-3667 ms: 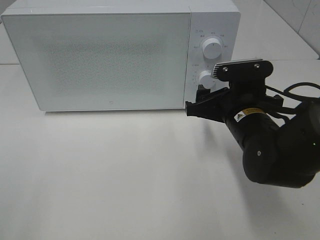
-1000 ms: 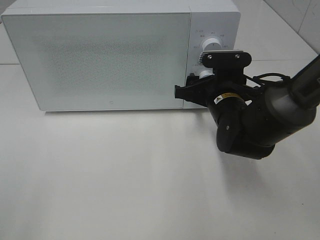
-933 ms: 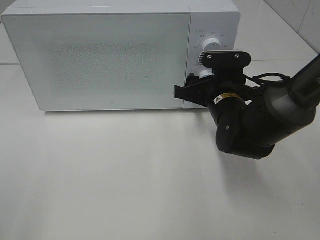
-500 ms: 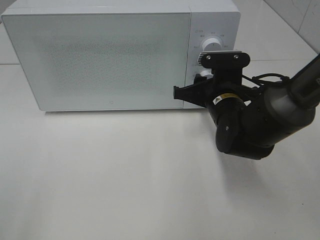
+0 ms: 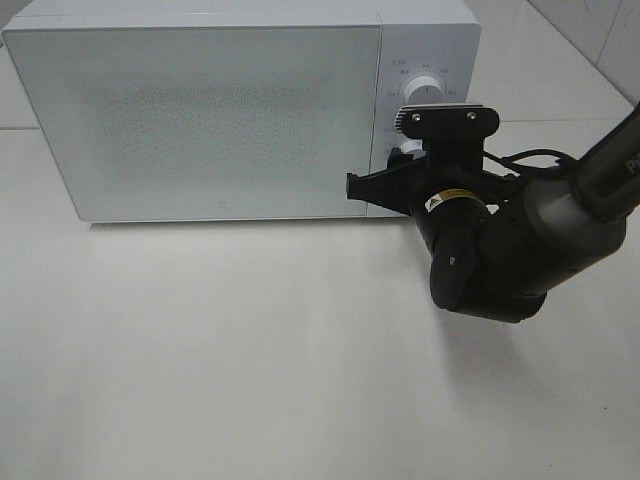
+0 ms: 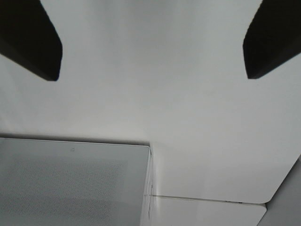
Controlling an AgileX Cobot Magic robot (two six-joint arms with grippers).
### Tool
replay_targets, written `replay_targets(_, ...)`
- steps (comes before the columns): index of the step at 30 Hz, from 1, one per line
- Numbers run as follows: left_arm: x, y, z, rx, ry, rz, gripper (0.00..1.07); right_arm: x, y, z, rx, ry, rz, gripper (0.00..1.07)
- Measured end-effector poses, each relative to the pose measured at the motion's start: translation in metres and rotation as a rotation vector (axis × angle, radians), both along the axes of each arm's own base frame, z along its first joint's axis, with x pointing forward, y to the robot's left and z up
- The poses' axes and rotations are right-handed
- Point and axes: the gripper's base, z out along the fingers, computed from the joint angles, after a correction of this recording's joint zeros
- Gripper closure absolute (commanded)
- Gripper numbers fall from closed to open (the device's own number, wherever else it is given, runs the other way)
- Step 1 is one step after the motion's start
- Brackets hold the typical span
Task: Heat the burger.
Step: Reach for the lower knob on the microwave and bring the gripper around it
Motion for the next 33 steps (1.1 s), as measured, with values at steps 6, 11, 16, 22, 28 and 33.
replay_targets(6, 0.0, 0.0, 0.0, 0.0, 0.0, 0.0, 0.07, 0.0001, 0.0002, -0.0005, 0.029, -0.003, -0.005, 1.03)
replay_targets(11, 0.0, 0.0, 0.0, 0.0, 0.0, 0.0, 0.07, 0.0001, 0.0004, -0.0007, 0.127, 0.002, -0.024, 1.06)
replay_targets(16, 0.0, 0.0, 0.0, 0.0, 0.0, 0.0, 0.07, -0.0005, 0.001, -0.0008, 0.387, 0.015, -0.071, 1.05)
replay_targets(22, 0.0, 0.0, 0.0, 0.0, 0.0, 0.0, 0.07, -0.0016, 0.0007, -0.0022, 0.672, 0.034, -0.117, 1.05)
replay_targets(28, 0.0, 0.0, 0.0, 0.0, 0.0, 0.0, 0.07, -0.0018, 0.0006, -0.002, 0.979, 0.054, -0.181, 1.05)
replay_targets(33, 0.0, 0.0, 0.0, 0.0, 0.0, 0.0, 0.07, -0.0019, -0.0002, -0.0021, 1.246, 0.07, -0.247, 1.05)
